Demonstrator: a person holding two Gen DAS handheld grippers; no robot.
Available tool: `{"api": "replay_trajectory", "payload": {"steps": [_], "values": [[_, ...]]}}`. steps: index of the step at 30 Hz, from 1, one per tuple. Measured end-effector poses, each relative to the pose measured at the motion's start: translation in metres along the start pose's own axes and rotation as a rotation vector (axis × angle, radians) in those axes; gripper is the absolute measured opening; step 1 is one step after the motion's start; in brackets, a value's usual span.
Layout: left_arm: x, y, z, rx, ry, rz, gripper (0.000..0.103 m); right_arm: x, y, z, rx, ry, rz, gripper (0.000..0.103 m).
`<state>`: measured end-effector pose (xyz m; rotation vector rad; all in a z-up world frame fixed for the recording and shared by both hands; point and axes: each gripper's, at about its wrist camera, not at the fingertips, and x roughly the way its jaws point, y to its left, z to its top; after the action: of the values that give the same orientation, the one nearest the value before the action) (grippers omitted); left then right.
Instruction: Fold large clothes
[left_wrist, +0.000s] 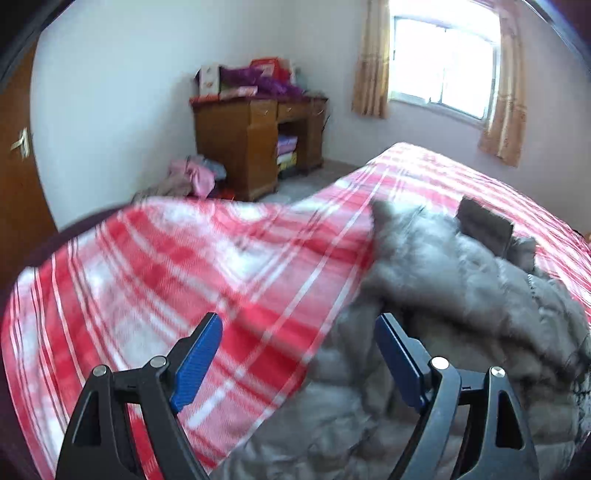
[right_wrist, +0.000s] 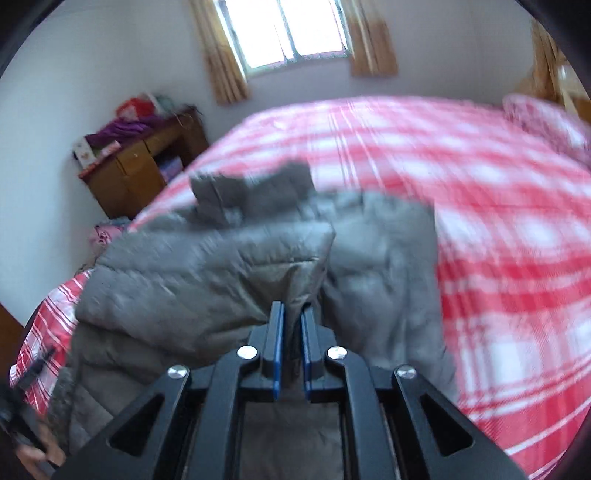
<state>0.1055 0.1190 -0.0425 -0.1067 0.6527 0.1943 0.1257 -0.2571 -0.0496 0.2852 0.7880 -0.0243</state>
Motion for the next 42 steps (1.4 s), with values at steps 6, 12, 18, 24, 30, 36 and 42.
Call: {"api": "replay_trajectory", "payload": {"steps": [6,12,18,24,30,36,42], "values": [[0.011,-0.041,0.037,0.084,-0.017,-0.011,0.085,0.024,-0.01,-0.021,-0.002,0.048,-0.089,0.03],[0.029,-0.07,0.046,0.156,-0.036,-0.004,0.085,-0.045,-0.025,-0.007,0.028,-0.127,-0.157,0.062],[0.061,-0.1,0.06,0.133,0.017,-0.034,0.085,-0.023,0.016,0.036,-0.073,-0.09,-0.074,0.039],[0.11,-0.102,0.054,0.15,0.062,0.067,0.085,0.048,0.026,0.028,-0.151,-0.007,-0.198,0.034],[0.148,-0.096,0.029,0.158,0.116,0.087,0.085,0.066,0.009,0.01,-0.118,0.02,-0.206,0.034],[0.157,-0.104,0.024,0.193,0.13,0.11,0.087,0.07,0.003,0.005,-0.079,0.023,-0.177,0.034],[0.156,-0.109,0.023,0.219,0.112,0.147,0.088,0.072,0.008,0.003,-0.102,0.019,-0.202,0.034]]}}
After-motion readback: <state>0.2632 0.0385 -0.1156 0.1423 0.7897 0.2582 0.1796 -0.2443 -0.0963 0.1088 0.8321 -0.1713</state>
